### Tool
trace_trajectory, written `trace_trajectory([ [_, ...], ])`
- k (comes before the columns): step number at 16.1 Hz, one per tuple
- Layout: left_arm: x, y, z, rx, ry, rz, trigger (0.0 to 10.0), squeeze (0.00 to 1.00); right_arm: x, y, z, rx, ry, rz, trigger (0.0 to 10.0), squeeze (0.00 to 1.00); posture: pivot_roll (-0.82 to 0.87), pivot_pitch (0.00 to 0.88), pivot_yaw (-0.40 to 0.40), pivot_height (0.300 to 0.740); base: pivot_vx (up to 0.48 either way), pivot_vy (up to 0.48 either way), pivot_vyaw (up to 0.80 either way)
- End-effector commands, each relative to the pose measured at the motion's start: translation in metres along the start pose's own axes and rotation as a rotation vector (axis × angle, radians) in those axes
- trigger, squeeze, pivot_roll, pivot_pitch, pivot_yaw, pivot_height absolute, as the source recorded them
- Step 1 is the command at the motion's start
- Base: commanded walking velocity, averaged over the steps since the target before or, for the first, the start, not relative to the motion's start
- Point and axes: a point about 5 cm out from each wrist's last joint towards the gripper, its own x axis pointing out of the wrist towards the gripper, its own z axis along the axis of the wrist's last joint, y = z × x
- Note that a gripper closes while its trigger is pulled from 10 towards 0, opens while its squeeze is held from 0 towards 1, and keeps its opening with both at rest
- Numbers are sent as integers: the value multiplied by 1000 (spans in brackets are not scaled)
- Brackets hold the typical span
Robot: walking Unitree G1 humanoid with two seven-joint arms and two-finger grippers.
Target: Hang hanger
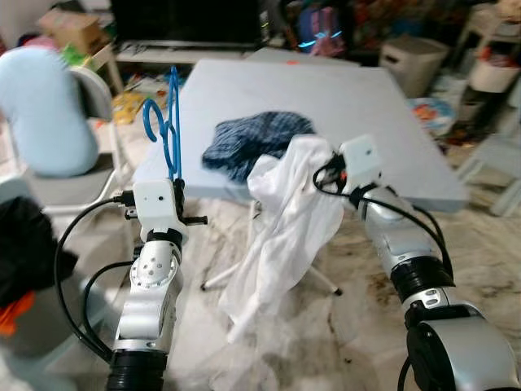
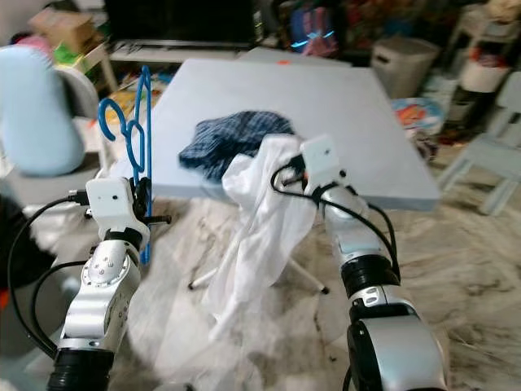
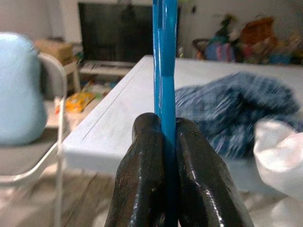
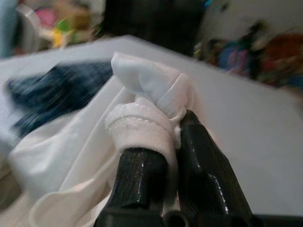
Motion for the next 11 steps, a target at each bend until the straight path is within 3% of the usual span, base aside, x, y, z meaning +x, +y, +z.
trace_trajectory([
  [1,3,-5,17,1,-68,-24,10000,0,0,-10,15,10,-75,-51,0,0,58,0,-8,740,416,0,0],
  [11,-7,2,-1,4,-22,-1,10000,0,-14,-14,1,100,-96,-151,0,0,89,0,-42,740,436,0,0],
])
